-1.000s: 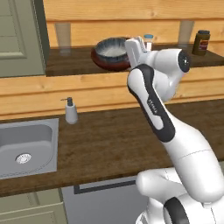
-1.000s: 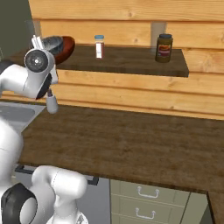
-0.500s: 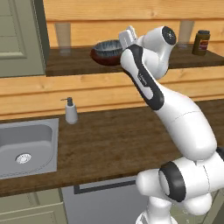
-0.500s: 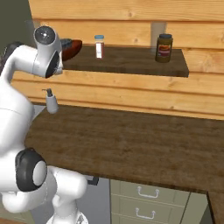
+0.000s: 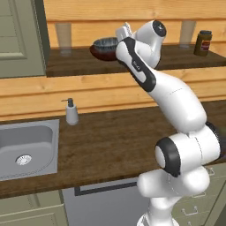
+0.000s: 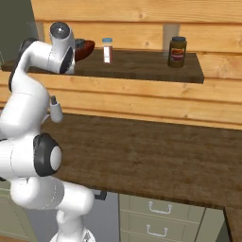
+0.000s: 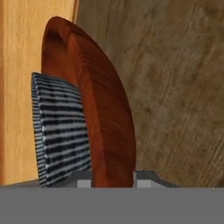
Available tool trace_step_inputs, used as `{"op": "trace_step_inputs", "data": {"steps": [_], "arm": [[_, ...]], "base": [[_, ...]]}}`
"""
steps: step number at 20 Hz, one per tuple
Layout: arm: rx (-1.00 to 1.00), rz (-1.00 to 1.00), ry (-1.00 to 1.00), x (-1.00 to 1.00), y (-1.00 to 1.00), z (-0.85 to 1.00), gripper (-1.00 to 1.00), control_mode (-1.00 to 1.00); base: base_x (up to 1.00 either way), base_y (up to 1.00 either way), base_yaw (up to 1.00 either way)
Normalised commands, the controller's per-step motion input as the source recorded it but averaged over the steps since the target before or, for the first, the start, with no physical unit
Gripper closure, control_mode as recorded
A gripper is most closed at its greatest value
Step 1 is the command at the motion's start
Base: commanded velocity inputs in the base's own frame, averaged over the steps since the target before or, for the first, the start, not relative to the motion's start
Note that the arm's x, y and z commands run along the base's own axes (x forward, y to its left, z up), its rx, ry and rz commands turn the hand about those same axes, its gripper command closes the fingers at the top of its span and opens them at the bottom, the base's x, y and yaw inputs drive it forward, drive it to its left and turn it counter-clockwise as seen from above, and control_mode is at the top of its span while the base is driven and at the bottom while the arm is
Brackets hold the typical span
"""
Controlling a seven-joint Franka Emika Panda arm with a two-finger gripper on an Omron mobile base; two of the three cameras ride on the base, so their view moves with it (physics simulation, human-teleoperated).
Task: Pick up the bowls on the counter and stack them on top of one another in the open cabinet. Place the smaller bowl on top of the larger bowl.
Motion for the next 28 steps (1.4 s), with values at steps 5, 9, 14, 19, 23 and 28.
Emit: {"op": "trace_step_inputs", "data": {"steps": [5, 9, 14, 19, 23, 28], "arm": [[-0.03, -0.02, -0.02, 0.29, 0.0, -0.11, -1.0, -1.0], [0.02, -0.01, -0.02, -0.79, -0.31, 0.01, -1.0, -1.0], [0.1, -0.03, -0.14, -1.0, -0.75, -0.02, -1.0, -1.0], [0.03, -0.01, -0.1, -1.0, -1.0, -0.72, -1.0, -1.0], [-0.11, 0.0, 0.0, -1.0, -1.0, -1.0, -1.0, -1.0], [-0.19, 0.0, 0.15, -1.0, -1.0, -1.0, -1.0, -1.0]], "base": [[0.0, 0.0, 0.0], [0.0, 0.0, 0.0], [0.0, 0.0, 0.0], [0.0, 0.0, 0.0], [0.0, 0.0, 0.0], [0.0, 0.0, 0.0]]}}
